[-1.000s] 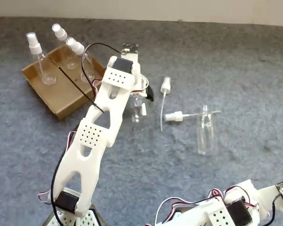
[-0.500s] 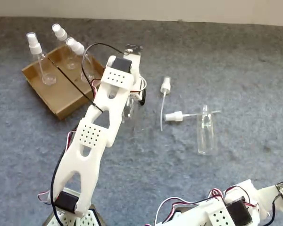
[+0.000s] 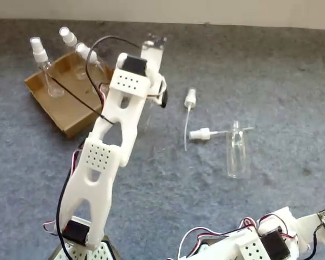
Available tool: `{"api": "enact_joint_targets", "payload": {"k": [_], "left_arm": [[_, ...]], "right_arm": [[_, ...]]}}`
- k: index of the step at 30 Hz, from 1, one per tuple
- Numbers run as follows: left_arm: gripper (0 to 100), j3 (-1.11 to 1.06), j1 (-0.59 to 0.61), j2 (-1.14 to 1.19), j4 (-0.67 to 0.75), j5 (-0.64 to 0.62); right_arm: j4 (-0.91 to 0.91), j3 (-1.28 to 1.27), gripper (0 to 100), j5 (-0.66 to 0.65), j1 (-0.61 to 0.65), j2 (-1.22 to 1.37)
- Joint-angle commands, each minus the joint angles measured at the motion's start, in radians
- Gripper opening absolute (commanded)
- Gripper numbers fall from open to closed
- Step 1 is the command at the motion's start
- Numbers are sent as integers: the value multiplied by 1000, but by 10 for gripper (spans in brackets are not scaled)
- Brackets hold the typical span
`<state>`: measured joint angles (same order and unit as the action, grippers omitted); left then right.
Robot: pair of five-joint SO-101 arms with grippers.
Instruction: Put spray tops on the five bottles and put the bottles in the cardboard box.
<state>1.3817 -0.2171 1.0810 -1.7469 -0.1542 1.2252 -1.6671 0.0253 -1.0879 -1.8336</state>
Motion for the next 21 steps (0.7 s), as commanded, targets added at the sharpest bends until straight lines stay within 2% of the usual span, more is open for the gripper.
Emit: {"api": "enact_joint_targets", "payload": {"k": [1, 18, 21], "left_arm": [[111, 19, 8, -166, -15, 11], [116, -797, -7, -1003, -14, 14], [116, -931, -5, -1148, -14, 124]], "right_arm": [[2, -153, 6, 9, -8, -5], [1, -159, 6, 9, -8, -5], [1, -159, 6, 8, -7, -5]]}}
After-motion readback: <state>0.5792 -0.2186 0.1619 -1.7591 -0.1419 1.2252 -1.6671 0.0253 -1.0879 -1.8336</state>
